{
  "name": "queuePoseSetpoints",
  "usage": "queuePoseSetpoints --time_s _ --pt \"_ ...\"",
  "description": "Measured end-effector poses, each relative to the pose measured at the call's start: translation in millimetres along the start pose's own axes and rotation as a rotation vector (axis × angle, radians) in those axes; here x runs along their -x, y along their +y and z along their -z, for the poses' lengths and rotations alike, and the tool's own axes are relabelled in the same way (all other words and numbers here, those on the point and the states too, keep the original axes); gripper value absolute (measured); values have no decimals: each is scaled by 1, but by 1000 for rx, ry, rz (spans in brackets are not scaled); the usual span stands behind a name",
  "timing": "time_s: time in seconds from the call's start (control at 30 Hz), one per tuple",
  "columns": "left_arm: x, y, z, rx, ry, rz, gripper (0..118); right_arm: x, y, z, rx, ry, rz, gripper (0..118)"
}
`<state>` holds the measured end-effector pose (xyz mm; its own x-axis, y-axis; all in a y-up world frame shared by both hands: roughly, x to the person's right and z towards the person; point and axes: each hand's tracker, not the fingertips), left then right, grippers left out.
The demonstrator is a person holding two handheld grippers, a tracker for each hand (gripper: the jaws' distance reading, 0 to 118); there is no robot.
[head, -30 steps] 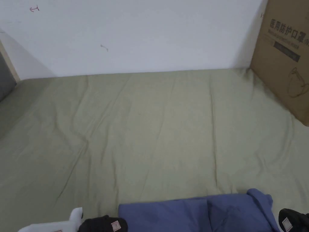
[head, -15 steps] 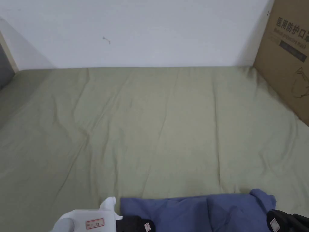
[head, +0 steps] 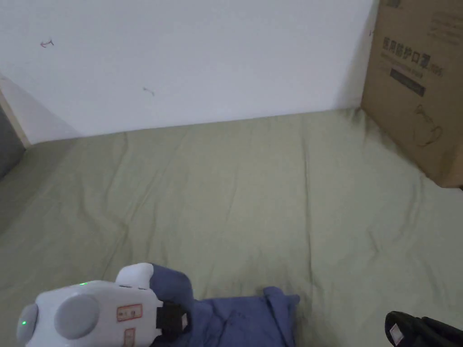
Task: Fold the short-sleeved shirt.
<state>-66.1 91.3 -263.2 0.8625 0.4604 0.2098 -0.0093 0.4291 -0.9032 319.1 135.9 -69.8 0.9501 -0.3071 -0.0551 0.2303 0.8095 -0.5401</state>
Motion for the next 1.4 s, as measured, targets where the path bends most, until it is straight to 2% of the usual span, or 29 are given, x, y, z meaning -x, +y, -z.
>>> queuePoseSetpoints --time_s 0.07,0.1,0.13,0.2,0.23,0.3,0.43,0.5,0.53,0.57,0.6,0.63,0.67,0.77,0.97,1.1,1.13,1.2,1.23,1.3,1.4 --pt "-29 2 26 25 -75 26 7 -7 0 -9 -10 -13 7 0" --pt "-43 3 41 42 -112 58 13 -11 0 -13 -14 -23 10 0" --pt "-55 3 54 61 -168 75 35 -15 0 -16 -16 -32 13 0" --pt "-76 1 77 116 -275 43 99 -22 0 -20 -14 -53 23 0" --pt "-82 0 82 137 -317 33 118 -25 0 -21 -12 -63 27 0" --pt "-85 7 75 70 -344 35 110 -30 0 -23 -11 -70 38 0" --pt "-77 12 48 -15 -246 96 115 -36 -1 -21 -18 -73 53 0" --pt "-73 7 39 -37 -166 157 109 -37 -2 -17 -20 -70 59 0" --pt "-71 4 37 -35 -152 188 86 -37 -3 -15 -20 -65 64 0" --pt "-72 -1 41 -24 -149 219 52 -37 -3 -13 -18 -60 68 0" --pt "-75 -5 45 -18 -139 241 14 -37 -3 -11 -15 -57 70 0" --pt "-79 -9 52 -2 -107 272 2 -37 -4 -9 -13 -54 71 0" --pt "-84 -15 63 9 -67 304 2 -36 -5 -7 -12 -54 70 0" --pt "-97 -26 105 108 -135 341 2 -38 -5 -5 -7 -55 69 0" --pt "-106 -49 185 224 -100 368 1 -47 -6 -3 15 -81 59 0" --pt "-110 -50 186 187 -142 290 1 -49 -6 -4 25 -90 71 0" --pt "-113 -49 178 175 -203 267 1 -48 -6 -5 26 -83 76 0" --pt "-110 -50 148 94 -368 200 1 -44 -2 -6 24 -60 85 0" --pt "-110 -49 124 -5 -384 194 1 -41 1 -8 18 -41 88 0" --pt "-110 -43 69 -180 -375 213 1 -30 11 -14 -15 -8 74 0" --pt "-109 -45 -25 -509 -206 326 1 -10 30 -27 -124 30 6 0"
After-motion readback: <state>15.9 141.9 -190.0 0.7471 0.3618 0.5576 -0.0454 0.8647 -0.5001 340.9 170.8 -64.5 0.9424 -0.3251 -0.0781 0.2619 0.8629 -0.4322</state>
